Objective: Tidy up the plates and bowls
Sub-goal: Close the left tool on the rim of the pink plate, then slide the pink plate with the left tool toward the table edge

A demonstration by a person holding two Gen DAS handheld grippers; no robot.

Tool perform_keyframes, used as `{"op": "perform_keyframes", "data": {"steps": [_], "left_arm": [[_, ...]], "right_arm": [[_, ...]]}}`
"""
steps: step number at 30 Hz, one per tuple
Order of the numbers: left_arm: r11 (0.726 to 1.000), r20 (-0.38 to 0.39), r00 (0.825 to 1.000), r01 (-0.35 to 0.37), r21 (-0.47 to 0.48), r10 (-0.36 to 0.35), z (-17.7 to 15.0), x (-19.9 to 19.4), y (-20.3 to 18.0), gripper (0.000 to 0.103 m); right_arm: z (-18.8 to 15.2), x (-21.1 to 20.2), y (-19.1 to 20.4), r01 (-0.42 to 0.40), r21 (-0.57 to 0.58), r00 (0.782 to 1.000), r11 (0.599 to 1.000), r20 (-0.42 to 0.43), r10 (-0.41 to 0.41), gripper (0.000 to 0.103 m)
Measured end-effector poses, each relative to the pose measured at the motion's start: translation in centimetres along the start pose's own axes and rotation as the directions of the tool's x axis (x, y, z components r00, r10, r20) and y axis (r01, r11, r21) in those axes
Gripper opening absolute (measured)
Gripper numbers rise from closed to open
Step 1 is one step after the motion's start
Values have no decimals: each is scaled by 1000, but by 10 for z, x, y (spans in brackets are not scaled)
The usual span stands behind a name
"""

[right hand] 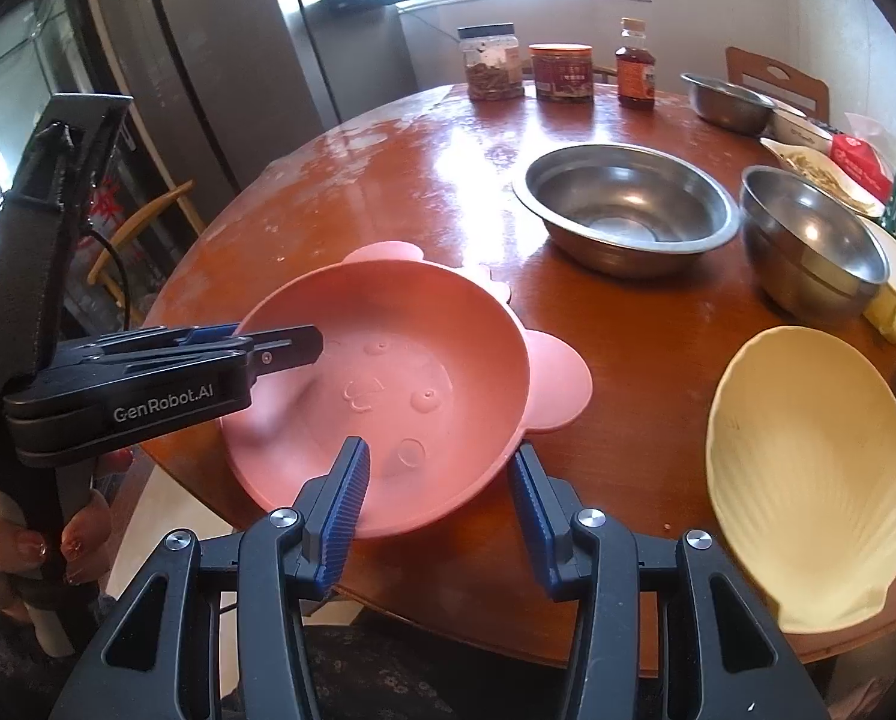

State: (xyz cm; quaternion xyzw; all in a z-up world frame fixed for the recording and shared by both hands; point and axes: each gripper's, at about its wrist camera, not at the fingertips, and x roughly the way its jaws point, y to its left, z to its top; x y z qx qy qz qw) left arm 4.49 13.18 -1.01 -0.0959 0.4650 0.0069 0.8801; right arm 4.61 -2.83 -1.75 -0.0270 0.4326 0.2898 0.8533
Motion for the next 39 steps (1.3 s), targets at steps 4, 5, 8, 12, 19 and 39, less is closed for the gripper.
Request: {"op": "perform_keyframes", "data": {"steps": [4, 5, 8, 12, 19, 39], "left_arm": [[1000, -3, 1000, -23, -5, 23, -1, 3, 2, 36], [1000, -5, 1000, -28, -6, 28, -1, 5, 1, 36], [1000, -4, 1000, -22, -11, 22, 1, 9, -1, 36], [1000, -4, 1000, -18, -18, 18, 2, 13, 1, 37], [999, 10, 1000, -17, -37, 18, 1, 10, 4, 39], [996, 135, 988, -73, -59, 81, 10, -38, -16, 58]], "right_arm": [[1, 4, 2, -6, -19, 1000, 1000, -1, 6, 50], [1, 6, 2, -6, -23, 1000, 1000, -1, 6, 50], [0, 8, 3, -1, -35, 1000, 999, 2, 1, 50], [-2, 7, 1, -5, -35, 1000, 999, 12, 5, 51], [-5, 8, 0, -41, -30, 999, 999, 12, 42, 52], [-6, -44, -37, 4, 53, 986, 999, 168, -13, 76]]}}
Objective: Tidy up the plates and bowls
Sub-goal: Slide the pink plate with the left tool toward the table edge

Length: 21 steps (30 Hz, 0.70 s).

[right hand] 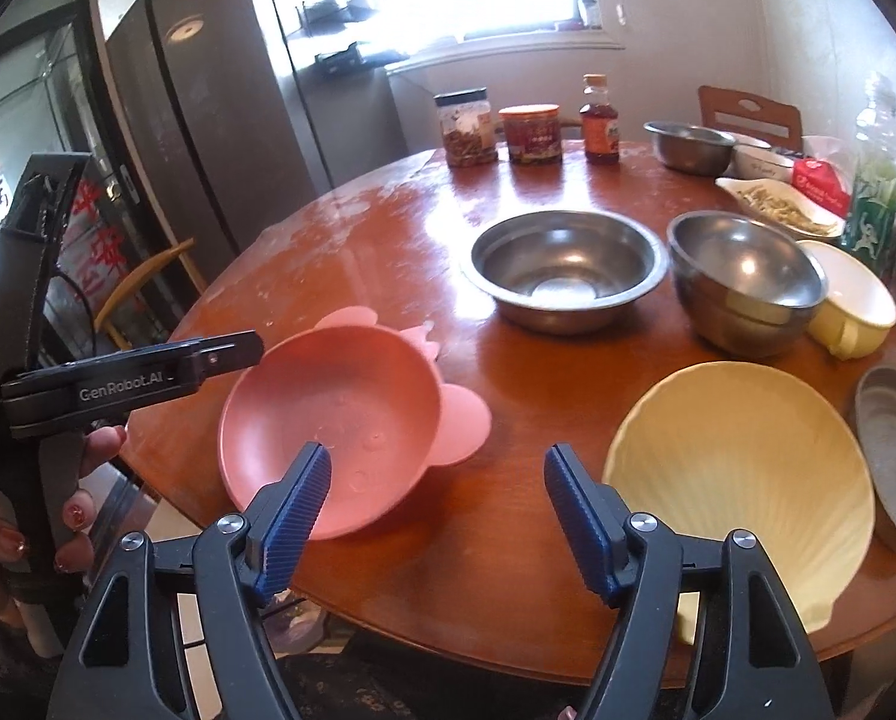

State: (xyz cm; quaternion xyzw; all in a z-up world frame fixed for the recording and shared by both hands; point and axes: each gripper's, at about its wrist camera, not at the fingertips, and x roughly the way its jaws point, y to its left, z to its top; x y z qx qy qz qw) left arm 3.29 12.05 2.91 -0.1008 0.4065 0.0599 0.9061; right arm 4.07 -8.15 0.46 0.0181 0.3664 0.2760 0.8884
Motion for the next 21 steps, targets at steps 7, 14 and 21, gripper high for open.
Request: {"op": "perform_keyframes", "data": {"steps": [7, 14, 21], "left_arm": [[999, 11, 1000, 9, 48, -9, 3, -9, -29, 58], [994, -1, 999, 42, 102, -42, 3, -8, -68, 58], [981, -32, 996, 90, 174, -86, -1, -1, -116, 58]], "right_arm": [[1, -27, -22, 55, 39, 995, 998, 77, -58, 78], [-3, -57, -57, 66, 131, 987, 989, 135, -83, 79], [-12, -81, -83, 98, 195, 979, 976, 159, -130, 84]]}}
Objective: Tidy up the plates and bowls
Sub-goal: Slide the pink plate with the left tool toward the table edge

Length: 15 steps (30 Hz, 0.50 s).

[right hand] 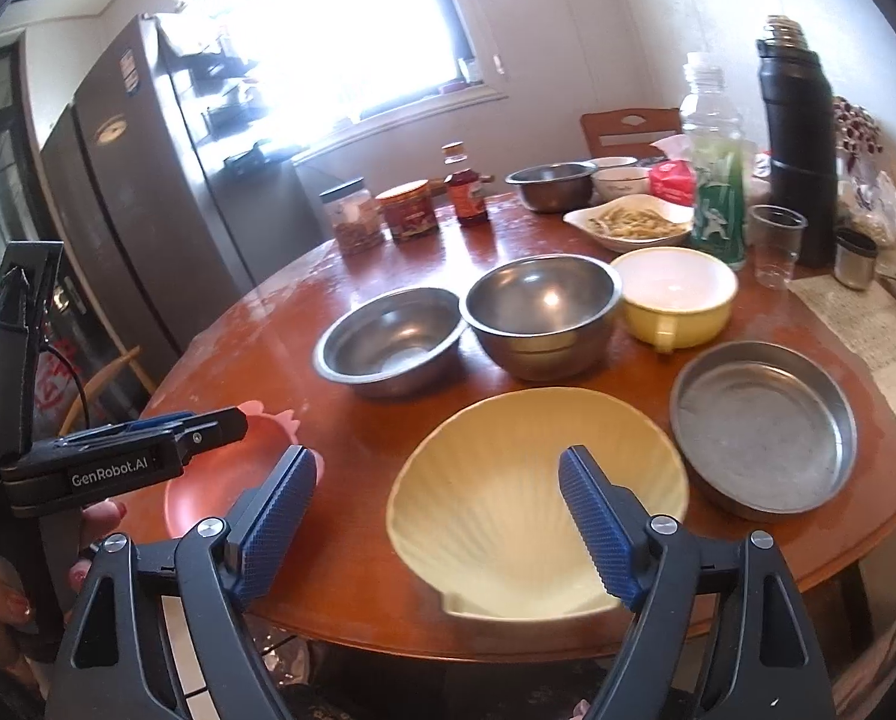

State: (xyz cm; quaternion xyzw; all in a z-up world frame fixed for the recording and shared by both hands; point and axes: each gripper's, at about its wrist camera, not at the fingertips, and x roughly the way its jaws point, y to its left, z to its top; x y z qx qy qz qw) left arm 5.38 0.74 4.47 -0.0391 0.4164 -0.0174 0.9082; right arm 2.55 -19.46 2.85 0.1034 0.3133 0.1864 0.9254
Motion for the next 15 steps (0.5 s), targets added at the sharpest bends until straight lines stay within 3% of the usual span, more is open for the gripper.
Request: {"op": "perform_keyframes", "data": {"steps": [8, 15], "left_arm": [[998, -26, 999, 31, 62, -29, 0, 15, -35, 58], [994, -65, 997, 53, 91, -47, -6, 32, -55, 58]], "right_arm": [[-10, -3, -26, 16, 82, 999, 997, -39, -13, 87], [-21, -11, -43, 19, 110, 1000, 994, -12, -18, 87]]}}
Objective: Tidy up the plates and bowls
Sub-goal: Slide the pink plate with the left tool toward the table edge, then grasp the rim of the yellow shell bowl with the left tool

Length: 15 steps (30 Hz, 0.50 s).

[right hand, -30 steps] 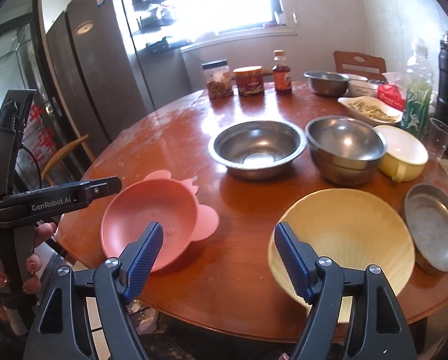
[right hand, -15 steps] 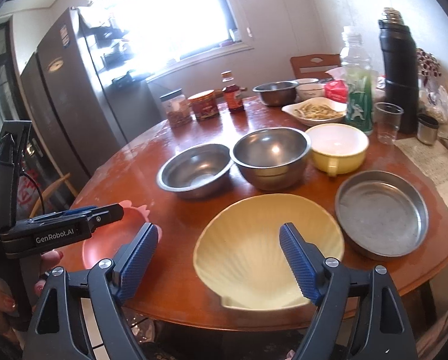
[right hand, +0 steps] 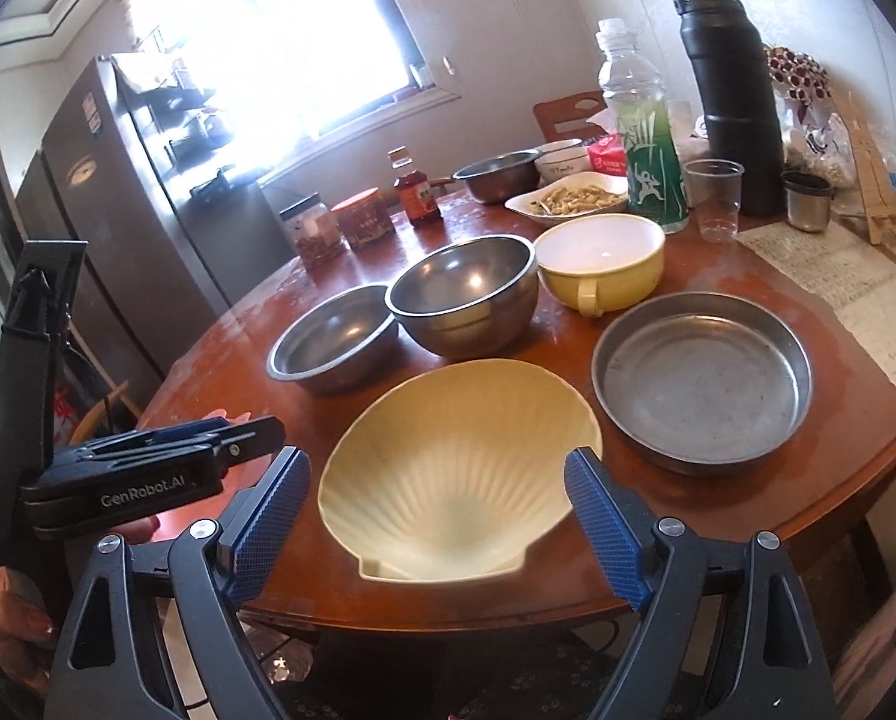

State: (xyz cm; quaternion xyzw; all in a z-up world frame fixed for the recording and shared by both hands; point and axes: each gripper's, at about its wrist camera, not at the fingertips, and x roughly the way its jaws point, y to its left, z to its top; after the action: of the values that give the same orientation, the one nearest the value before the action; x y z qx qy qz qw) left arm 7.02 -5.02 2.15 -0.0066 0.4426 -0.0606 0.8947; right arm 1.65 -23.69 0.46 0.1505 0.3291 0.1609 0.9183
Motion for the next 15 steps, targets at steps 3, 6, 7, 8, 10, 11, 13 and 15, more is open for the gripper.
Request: {"op": "perform_keyframes", "data": {"steps": [3, 6, 7, 8, 10, 11, 13, 15], "left_arm": [[1000, -5, 1000, 2, 11, -2, 0, 5, -6, 58], [1000, -17, 1000, 11, 9, -11, 0, 11, -10, 58], [1000, -23, 1000, 17, 10, -16, 0, 13, -11, 58], [1000, -31, 999, 20, 11, -20, 0, 15, -12, 58], [999, -46, 998, 30, 10, -30, 0, 19, -13, 58], [999, -55, 998, 34, 11, -33, -1, 22, -15, 58], [999, -63, 997, 34, 14, -33, -1, 26, -17, 58], [999, -72, 997, 29, 18, -27, -1, 29, -19, 58]], "right_arm": [[-1, 5, -10, -10, 42, 999, 999, -34, 11, 88], [-2, 10, -21, -28, 99, 997, 995, -69, 35, 88], [-2, 12, -23, -28, 106, 997, 994, -72, 35, 88], [-2, 14, -26, -14, 107, 996, 994, -81, 23, 88], [-2, 18, -29, 0, 114, 996, 993, -91, 11, 88], [-2, 22, -32, -3, 125, 994, 992, -104, 16, 88], [-3, 29, -35, 9, 132, 992, 991, -127, 8, 88], [-4, 36, -39, 11, 141, 989, 990, -146, 9, 88]]}}
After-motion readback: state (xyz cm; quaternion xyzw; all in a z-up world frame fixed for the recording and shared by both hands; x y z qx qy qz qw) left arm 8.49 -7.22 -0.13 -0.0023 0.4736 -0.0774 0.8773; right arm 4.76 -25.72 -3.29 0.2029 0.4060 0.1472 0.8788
